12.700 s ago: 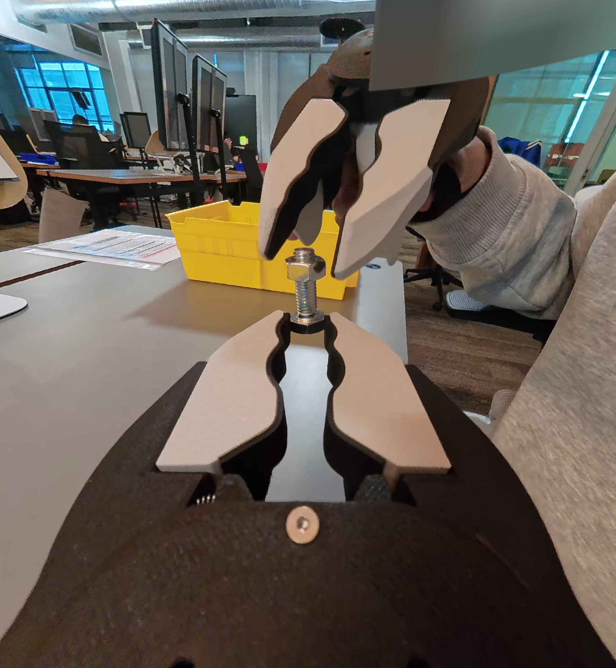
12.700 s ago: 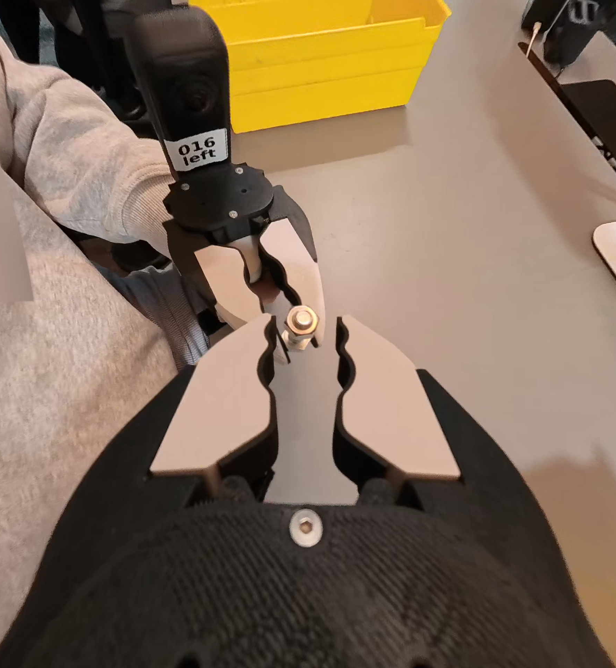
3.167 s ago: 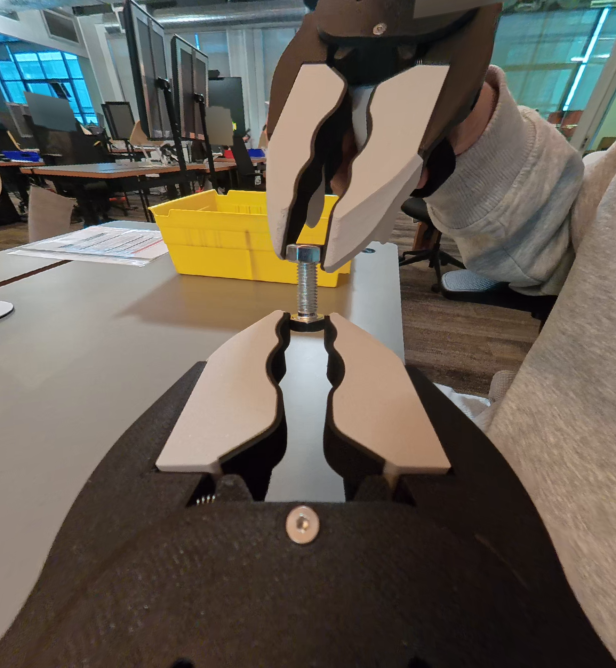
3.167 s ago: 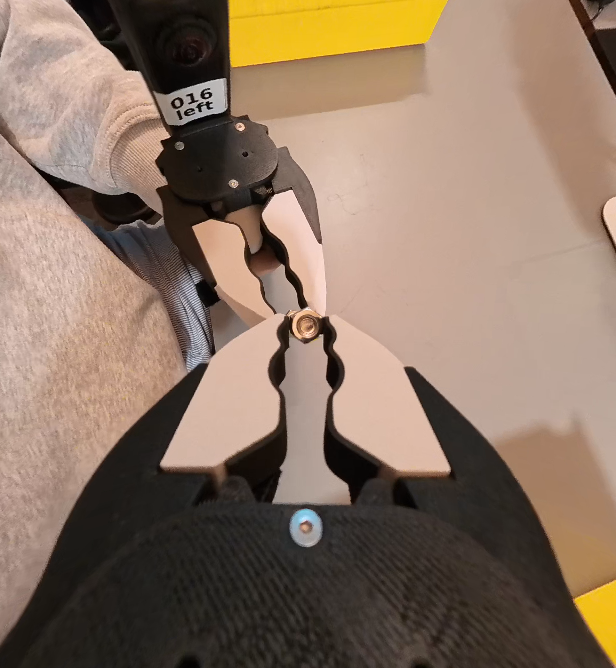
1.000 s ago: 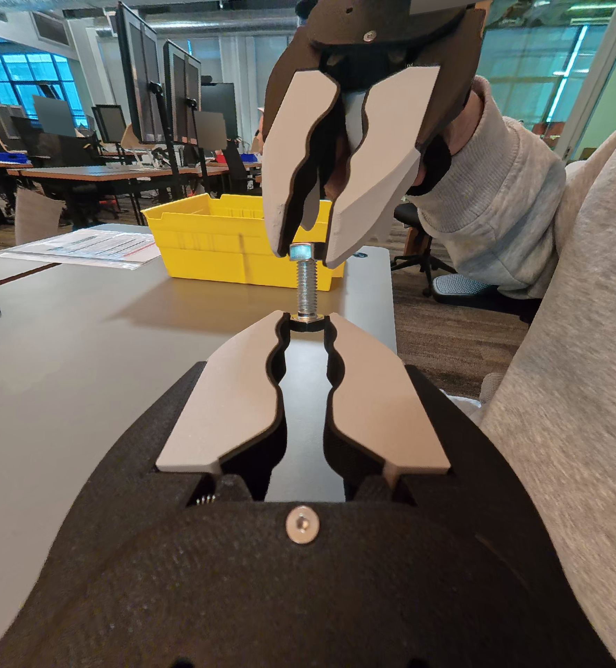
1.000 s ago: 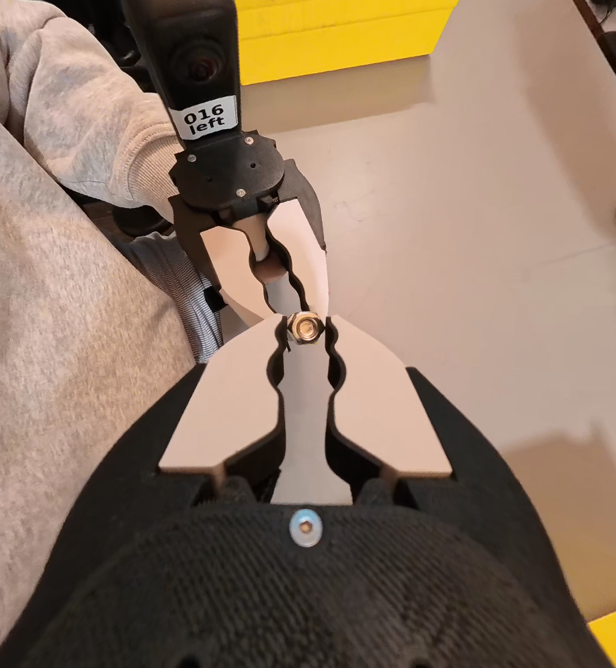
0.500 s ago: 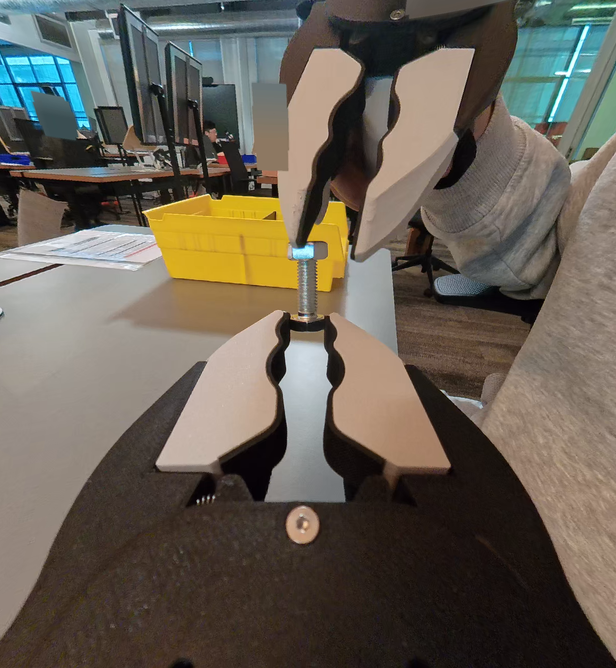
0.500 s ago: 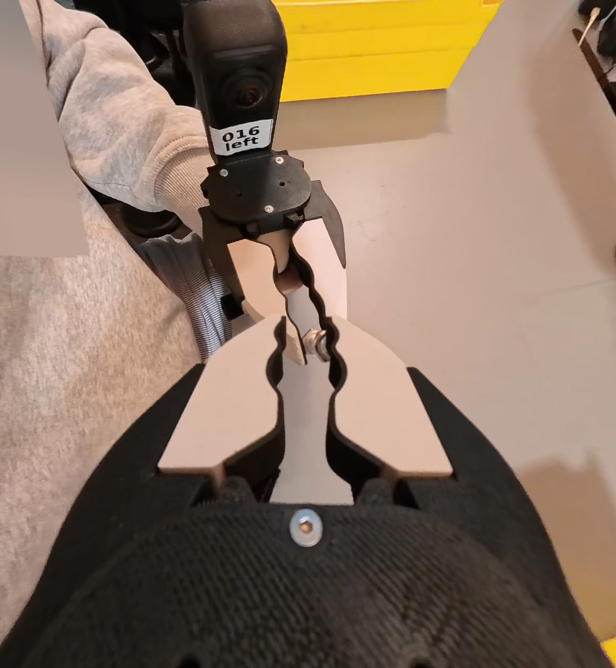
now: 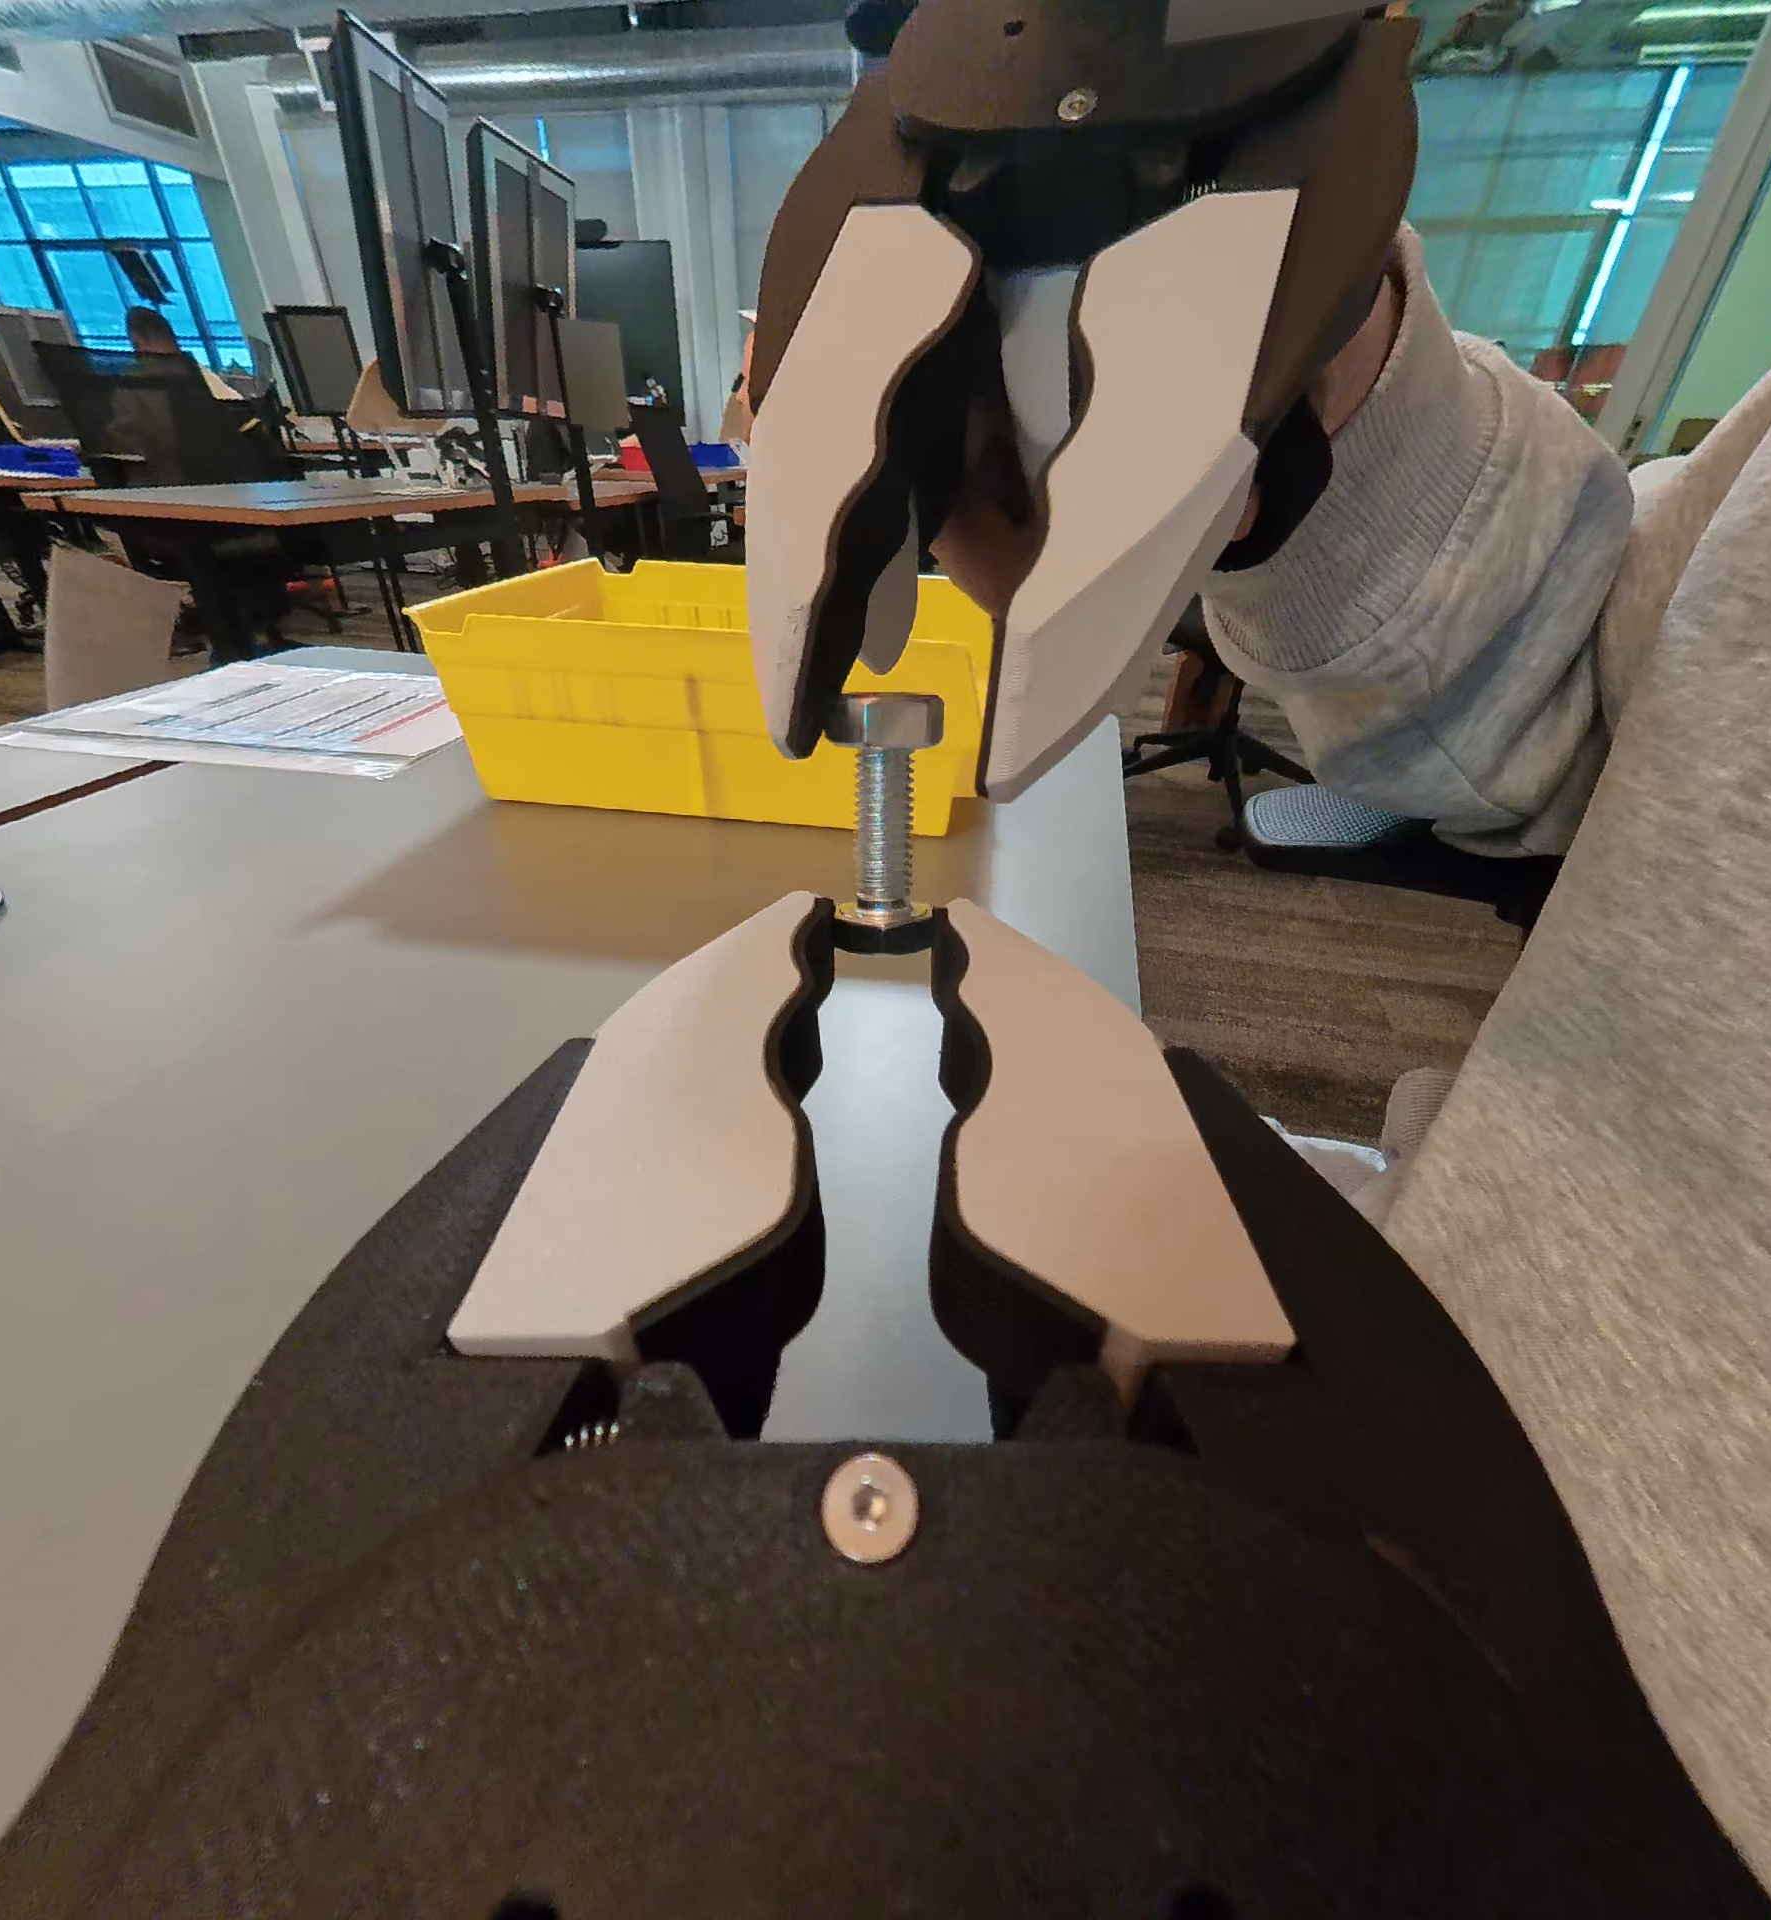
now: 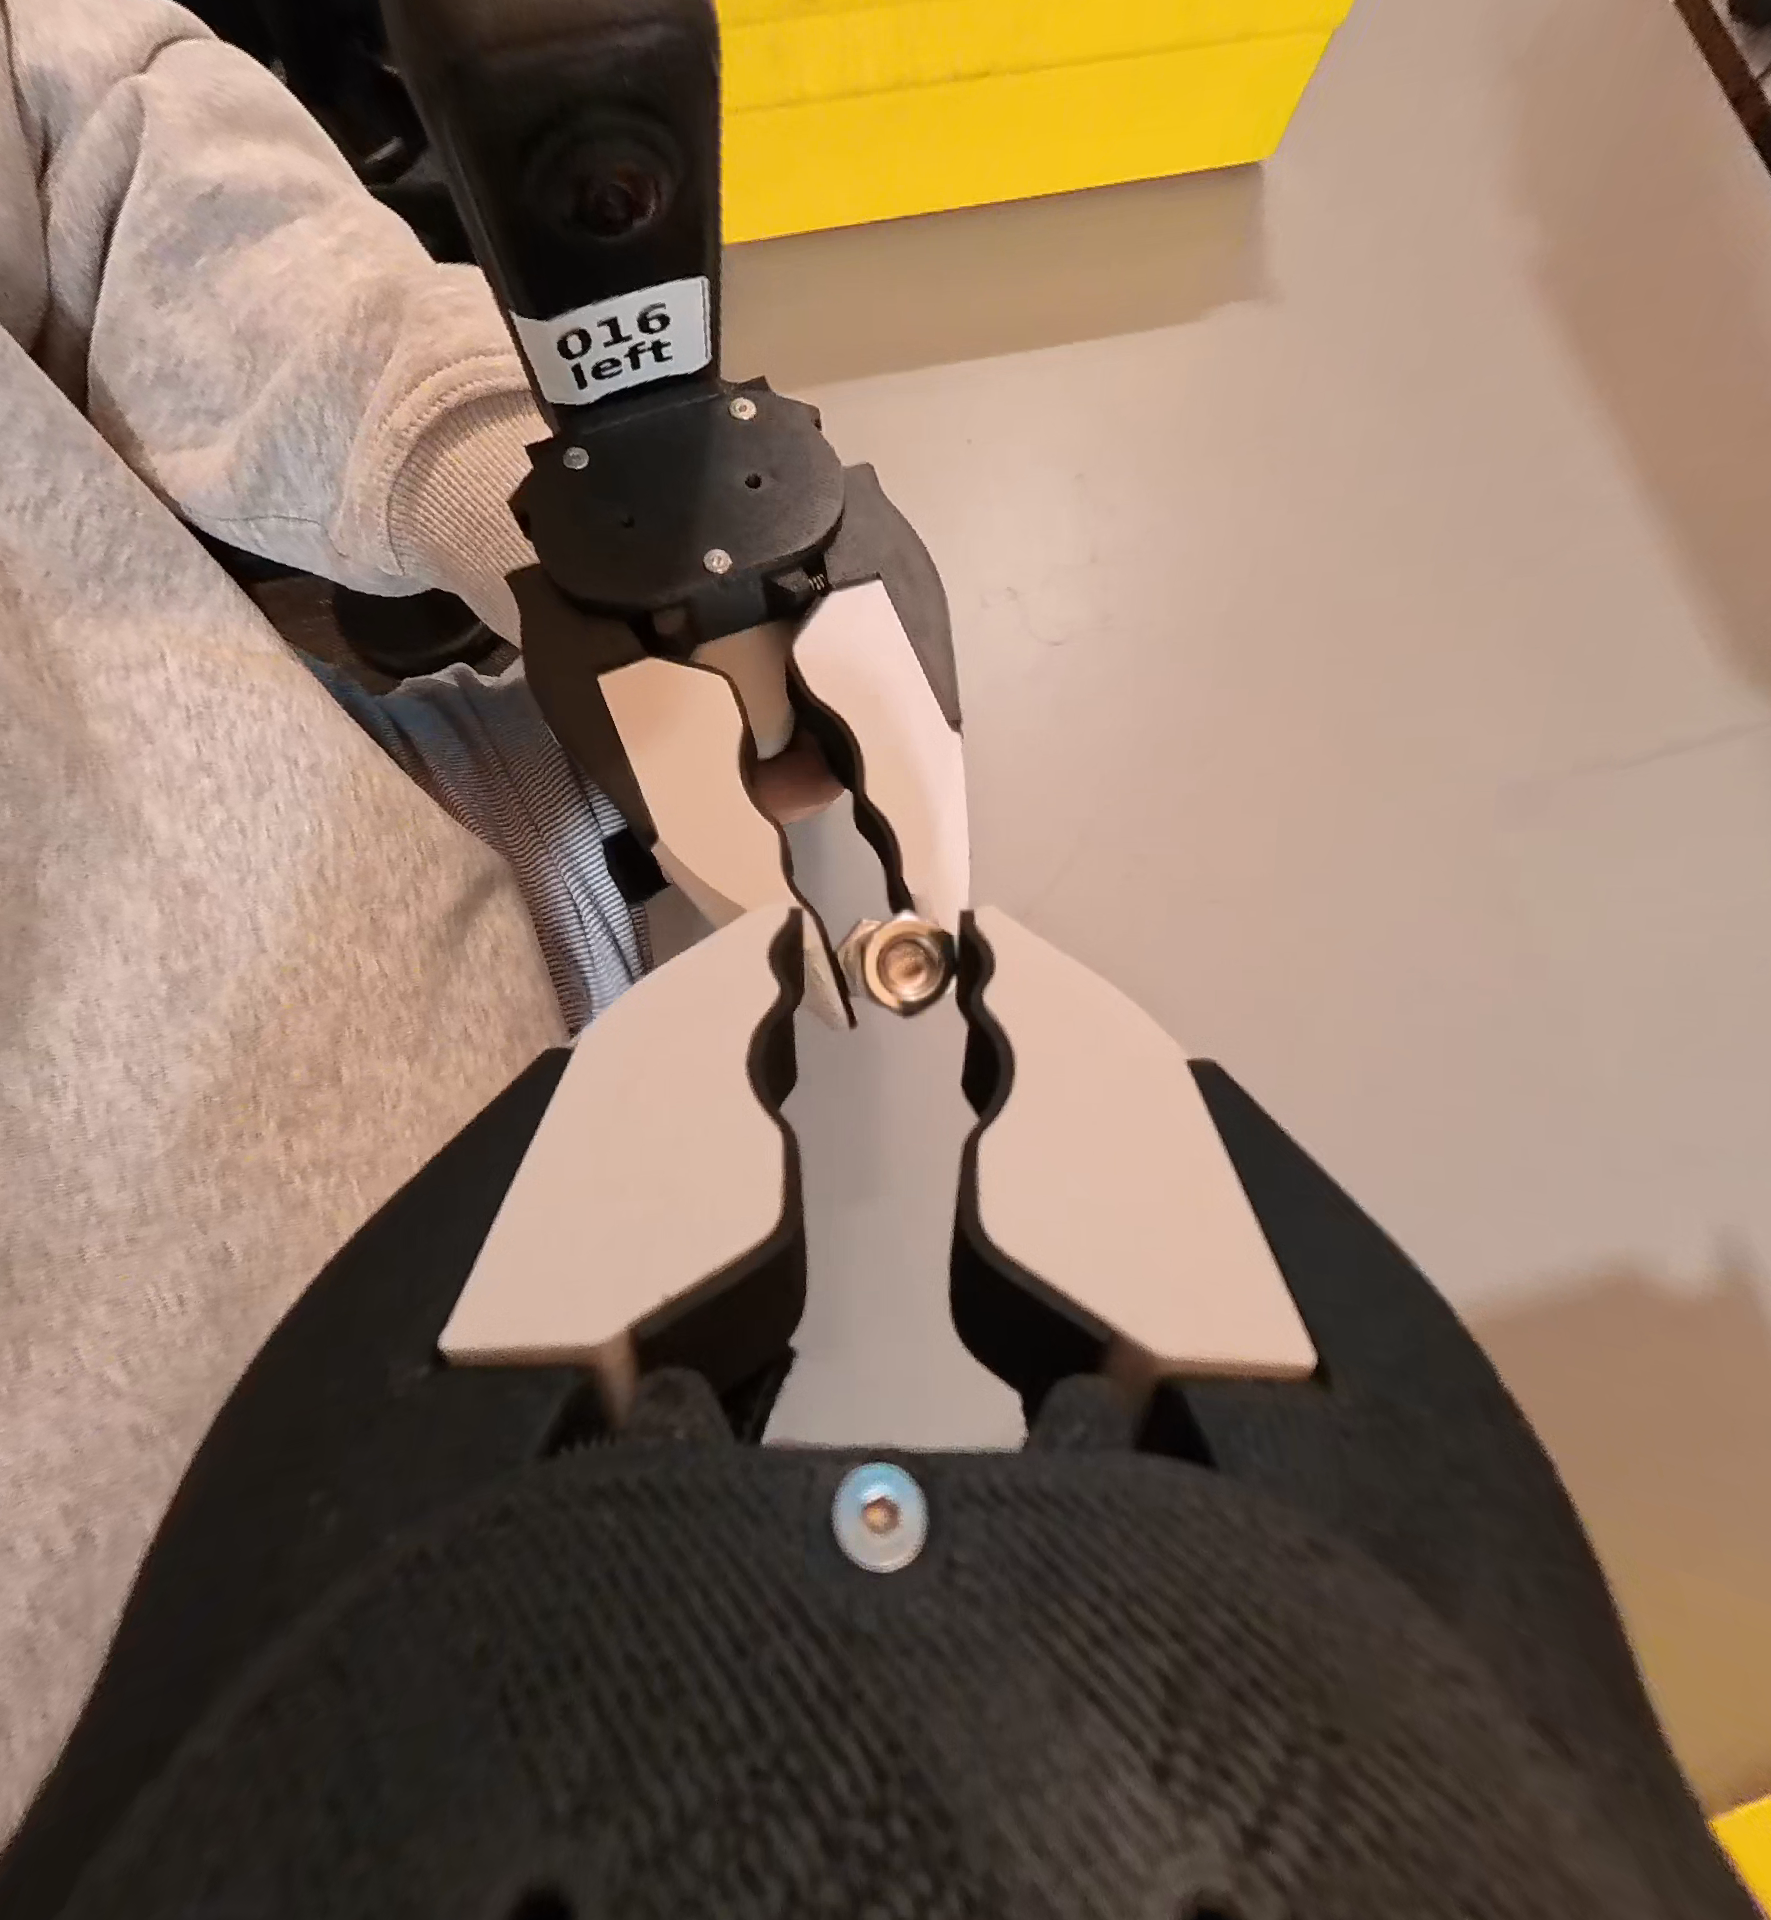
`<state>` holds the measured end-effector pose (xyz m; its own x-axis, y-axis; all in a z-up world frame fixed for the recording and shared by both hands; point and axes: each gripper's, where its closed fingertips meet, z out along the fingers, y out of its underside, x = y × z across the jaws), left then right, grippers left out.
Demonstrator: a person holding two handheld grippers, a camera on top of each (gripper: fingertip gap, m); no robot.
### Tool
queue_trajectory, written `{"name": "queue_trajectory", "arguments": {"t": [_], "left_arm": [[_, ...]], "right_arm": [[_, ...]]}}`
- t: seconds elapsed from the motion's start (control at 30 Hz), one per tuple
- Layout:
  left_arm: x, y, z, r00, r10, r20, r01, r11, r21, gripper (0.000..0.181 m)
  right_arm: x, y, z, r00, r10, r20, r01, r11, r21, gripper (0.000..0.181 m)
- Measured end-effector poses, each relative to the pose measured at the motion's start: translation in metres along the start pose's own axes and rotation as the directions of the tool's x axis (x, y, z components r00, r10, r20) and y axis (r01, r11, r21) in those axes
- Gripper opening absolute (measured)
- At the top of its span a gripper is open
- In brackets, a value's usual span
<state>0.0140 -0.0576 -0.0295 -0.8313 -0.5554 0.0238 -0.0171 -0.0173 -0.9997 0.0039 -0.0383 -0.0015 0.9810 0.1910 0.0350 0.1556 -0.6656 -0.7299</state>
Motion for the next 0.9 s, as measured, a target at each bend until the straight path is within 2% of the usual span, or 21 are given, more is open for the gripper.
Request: {"name": "queue_trajectory", "arguments": {"t": [0.27, 0.37, 0.67, 0.9], "left_arm": [[0.000, 0.000, 0.000, 1.000, -0.003, -0.001, 0.003, 1.000, 0.000, 0.018], [-0.002, -0.001, 0.000, 1.000, -0.004, 0.004, 0.004, 1.000, 0.003, 0.018], [-0.002, -0.002, 0.000, 1.000, 0.000, 0.010, 0.000, 1.000, 0.007, 0.018], [0.001, -0.001, 0.001, 1.000, 0.007, -0.003, -0.007, 1.000, 0.003, 0.018]], "right_arm": [[-0.013, -0.007, 0.003, 0.998, -0.061, 0.033, 0.060, 0.998, 0.030, 0.031], [-0.009, -0.008, 0.000, 0.997, -0.072, 0.005, 0.072, 0.997, 0.027, 0.032], [0.008, 0.001, -0.005, 0.999, 0.032, -0.035, -0.033, 0.999, -0.005, 0.028], [0.004, -0.002, -0.002, 1.000, -0.003, -0.021, 0.003, 1.000, 0.014, 0.018]]}}
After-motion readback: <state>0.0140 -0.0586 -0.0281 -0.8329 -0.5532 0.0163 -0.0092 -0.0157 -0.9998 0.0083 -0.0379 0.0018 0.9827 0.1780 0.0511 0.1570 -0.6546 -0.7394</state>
